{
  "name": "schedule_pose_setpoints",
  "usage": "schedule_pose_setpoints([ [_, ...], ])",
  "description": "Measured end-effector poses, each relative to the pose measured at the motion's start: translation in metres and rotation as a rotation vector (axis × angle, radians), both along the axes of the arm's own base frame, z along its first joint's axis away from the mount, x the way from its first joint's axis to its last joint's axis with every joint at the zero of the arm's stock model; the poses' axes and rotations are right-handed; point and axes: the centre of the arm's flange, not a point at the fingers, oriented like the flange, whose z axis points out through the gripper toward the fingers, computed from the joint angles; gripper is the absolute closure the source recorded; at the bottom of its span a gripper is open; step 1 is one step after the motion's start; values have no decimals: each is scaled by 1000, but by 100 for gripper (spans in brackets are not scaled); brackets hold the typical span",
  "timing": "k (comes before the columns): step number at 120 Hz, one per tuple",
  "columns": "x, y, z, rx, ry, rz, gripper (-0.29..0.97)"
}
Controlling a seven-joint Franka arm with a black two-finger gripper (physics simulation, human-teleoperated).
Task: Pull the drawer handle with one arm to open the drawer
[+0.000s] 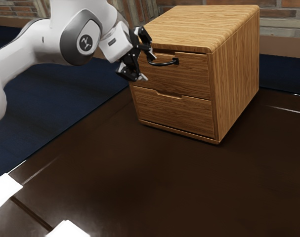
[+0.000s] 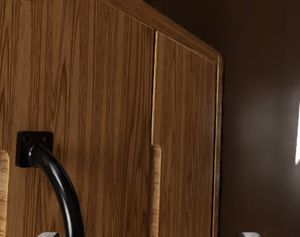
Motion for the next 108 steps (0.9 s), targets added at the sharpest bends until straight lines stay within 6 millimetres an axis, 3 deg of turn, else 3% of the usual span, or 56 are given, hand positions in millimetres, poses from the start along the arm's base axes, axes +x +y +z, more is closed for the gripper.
schedule_pose_setpoints([
  [28, 27, 14, -9, 5, -24, -34, 47],
  [42, 34, 20, -10, -2, -35, -43, 51],
  [76, 52, 22, -35, -15, -14, -62, 53],
  [88, 44, 17, -36, -10, -3, -61, 62],
  [108, 4, 6, -18, 8, 4, -40, 79],
])
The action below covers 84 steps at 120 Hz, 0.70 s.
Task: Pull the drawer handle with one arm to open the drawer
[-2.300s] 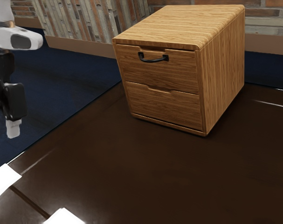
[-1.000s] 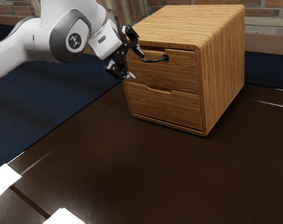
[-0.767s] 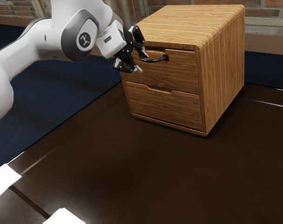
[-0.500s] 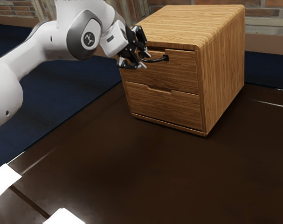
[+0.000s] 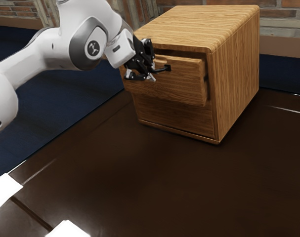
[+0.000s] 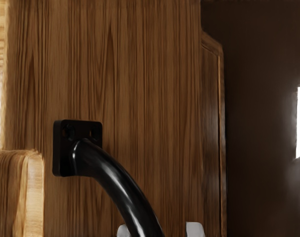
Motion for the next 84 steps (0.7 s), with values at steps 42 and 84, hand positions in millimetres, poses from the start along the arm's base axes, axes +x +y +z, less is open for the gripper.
schedule_pose_setpoints([
  [42, -55, -10, 3, 5, 35, 56, 77],
  [84, -102, -16, 7, 13, 79, 94, 77],
])
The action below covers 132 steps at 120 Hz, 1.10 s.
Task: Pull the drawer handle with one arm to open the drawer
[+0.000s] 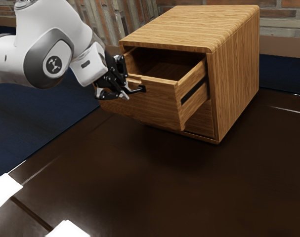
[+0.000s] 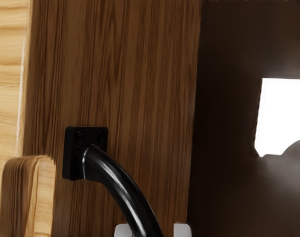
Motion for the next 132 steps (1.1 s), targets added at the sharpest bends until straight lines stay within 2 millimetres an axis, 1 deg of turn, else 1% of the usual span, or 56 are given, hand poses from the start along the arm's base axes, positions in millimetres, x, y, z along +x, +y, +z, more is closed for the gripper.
schedule_pose_setpoints([
  [12, -15, -1, 3, 4, 1, 9, 77],
  [23, -28, -2, 2, 5, 9, 17, 79],
  [31, -35, -3, -1, 5, 16, 22, 79],
  [34, -38, 1, -2, 5, 19, 32, 79],
  [53, -56, 1, 0, 3, 37, 43, 78],
  [57, -58, 1, 0, 2, 40, 45, 78],
  [79, -60, 2, -2, -4, 52, 53, 65],
  [90, -62, 2, -1, -6, 56, 56, 64],
  [104, -72, 2, 10, -25, 60, 69, 60],
  [108, -76, 3, 20, -40, 56, 75, 59],
  [110, -78, 1, 28, -49, 50, 72, 59],
  [114, -85, -9, 51, -68, 25, 58, 57],
  [118, -97, -21, 98, -99, -34, 32, 55],
  [121, -110, -30, 137, -125, -83, 11, 49],
  [125, -126, -34, 183, -148, -124, 13, 42],
  [127, -135, -34, 201, -157, -132, 32, 39],
  [129, -145, -32, 216, -170, -132, 62, 36],
  [132, -156, -23, 227, -198, -112, 119, 32],
])
